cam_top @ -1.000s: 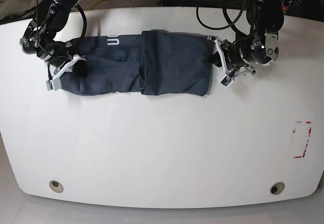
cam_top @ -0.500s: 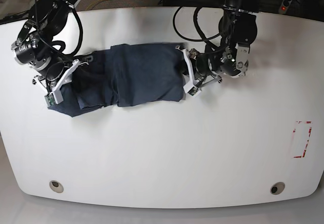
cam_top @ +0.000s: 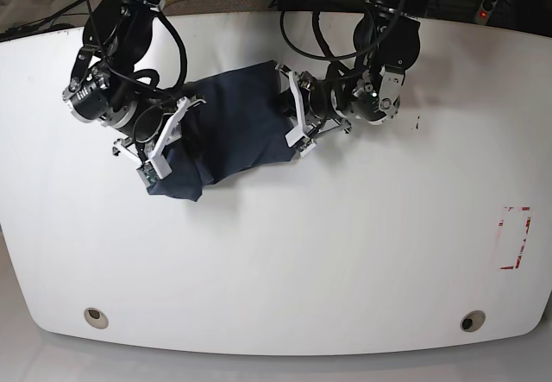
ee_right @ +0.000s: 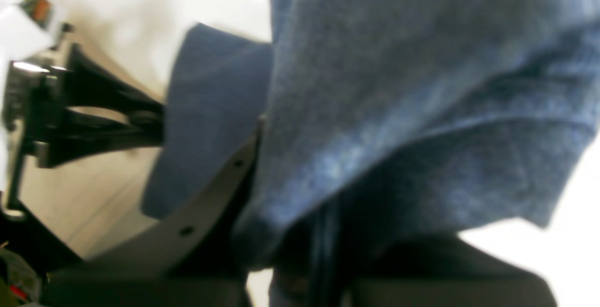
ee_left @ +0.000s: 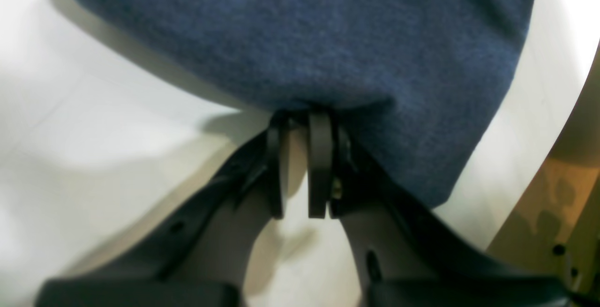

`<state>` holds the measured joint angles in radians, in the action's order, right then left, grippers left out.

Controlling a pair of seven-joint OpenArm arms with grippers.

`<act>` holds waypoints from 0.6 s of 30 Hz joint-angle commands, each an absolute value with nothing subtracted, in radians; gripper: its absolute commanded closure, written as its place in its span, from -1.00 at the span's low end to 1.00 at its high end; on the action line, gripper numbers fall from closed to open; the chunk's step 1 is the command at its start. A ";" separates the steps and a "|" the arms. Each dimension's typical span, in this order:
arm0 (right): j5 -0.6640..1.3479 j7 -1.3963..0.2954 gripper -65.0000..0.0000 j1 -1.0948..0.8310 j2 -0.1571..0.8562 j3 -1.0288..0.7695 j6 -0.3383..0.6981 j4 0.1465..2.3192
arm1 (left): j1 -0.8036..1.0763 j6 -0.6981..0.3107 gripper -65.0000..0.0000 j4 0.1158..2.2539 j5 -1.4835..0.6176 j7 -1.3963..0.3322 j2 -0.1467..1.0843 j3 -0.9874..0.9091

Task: Fold the T-shirt properly
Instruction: 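Grasp both strip ends and fold them inward toward each other, then press and square the folded bundle with both grippers, then release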

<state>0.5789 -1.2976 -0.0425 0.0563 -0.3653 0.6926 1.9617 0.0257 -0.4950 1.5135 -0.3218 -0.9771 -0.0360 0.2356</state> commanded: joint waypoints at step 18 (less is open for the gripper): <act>0.265 -1.161 -0.77 -0.030 0.064 -0.031 0.698 1.957 | 0.022 -0.476 0.83 1.531 -0.323 -0.969 -0.039 0.231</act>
